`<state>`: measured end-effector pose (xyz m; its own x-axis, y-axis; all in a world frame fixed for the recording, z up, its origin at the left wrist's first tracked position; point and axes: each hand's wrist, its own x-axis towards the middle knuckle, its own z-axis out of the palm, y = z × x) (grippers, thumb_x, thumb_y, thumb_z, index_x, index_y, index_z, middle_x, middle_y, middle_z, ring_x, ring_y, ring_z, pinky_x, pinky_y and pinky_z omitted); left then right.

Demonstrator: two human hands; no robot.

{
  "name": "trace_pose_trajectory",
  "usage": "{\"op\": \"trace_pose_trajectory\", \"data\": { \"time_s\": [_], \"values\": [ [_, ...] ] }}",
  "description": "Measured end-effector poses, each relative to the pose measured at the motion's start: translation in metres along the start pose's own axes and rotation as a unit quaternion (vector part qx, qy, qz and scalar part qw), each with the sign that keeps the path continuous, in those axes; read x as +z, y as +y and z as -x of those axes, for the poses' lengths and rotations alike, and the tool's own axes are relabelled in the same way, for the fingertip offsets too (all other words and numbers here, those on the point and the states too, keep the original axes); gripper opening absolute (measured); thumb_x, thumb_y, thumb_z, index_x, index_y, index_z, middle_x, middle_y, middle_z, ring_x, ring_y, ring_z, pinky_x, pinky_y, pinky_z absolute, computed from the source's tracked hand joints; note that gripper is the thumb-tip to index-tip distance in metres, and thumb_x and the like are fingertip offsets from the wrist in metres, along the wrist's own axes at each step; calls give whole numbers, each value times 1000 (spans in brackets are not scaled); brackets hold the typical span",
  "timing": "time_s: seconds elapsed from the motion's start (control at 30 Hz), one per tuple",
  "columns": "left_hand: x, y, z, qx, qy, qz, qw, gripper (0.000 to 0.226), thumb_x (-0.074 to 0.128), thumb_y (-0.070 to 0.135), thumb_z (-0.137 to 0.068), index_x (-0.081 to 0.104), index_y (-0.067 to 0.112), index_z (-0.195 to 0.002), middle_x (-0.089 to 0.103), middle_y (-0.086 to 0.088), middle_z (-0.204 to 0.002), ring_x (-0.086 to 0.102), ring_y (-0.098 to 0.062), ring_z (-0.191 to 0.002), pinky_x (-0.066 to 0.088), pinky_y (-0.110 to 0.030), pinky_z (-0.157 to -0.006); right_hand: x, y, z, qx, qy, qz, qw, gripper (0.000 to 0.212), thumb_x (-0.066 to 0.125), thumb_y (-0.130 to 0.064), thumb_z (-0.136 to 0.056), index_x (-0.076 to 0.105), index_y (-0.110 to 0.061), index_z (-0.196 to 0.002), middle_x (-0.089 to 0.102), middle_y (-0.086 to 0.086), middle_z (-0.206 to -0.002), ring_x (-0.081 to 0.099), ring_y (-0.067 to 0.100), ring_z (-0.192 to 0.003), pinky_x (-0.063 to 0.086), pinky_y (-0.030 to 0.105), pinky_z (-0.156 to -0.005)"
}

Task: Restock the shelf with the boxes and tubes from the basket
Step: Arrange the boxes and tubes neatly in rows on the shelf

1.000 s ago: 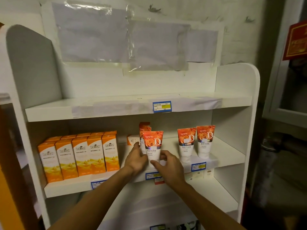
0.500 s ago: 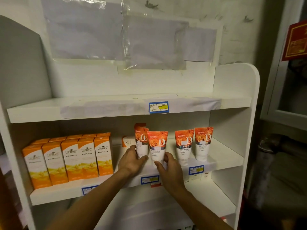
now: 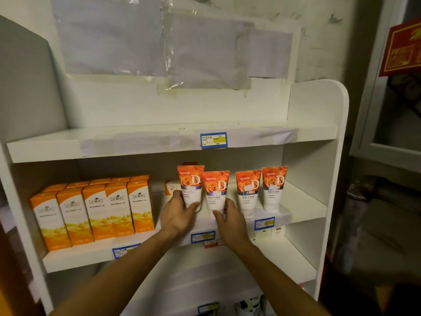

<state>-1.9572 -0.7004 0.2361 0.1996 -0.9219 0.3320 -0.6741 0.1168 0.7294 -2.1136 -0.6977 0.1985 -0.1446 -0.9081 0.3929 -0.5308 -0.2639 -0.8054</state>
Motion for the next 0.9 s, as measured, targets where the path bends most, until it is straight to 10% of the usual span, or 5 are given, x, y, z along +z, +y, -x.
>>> {"op": "trace_pose_trajectory", "data": {
  "time_s": [0.53,0.7,0.9],
  "values": [
    [-14,4,27,-43,-38,-63,996,55,72,49,-84,49,23,-127,66,-1,-126,67,-24,-108,57,-39,-85,-15,-27,18,34,-39,40,998,54,63,-24,-96,38,-15,-143,54,6,-139,56,25,-126,52,40,-100],
    [-4,-5,20,-59,-46,-11,997,66,73,59,-73,49,27,-125,66,4,-122,66,-22,-106,57,-48,-89,-54,-13,39,14,95,8,995,25,55,-24,-99,60,-20,-123,68,0,-112,65,20,-105,54,29,-83],
    [8,28,56,-65,138,20,988,58,82,36,-77,47,17,-119,57,-5,-117,59,-24,-108,55,-45,-90,-100,20,36,73,192,-33,978,19,62,-22,-95,53,-19,-112,63,1,-109,65,24,-101,57,34,-74]
  ]
}}
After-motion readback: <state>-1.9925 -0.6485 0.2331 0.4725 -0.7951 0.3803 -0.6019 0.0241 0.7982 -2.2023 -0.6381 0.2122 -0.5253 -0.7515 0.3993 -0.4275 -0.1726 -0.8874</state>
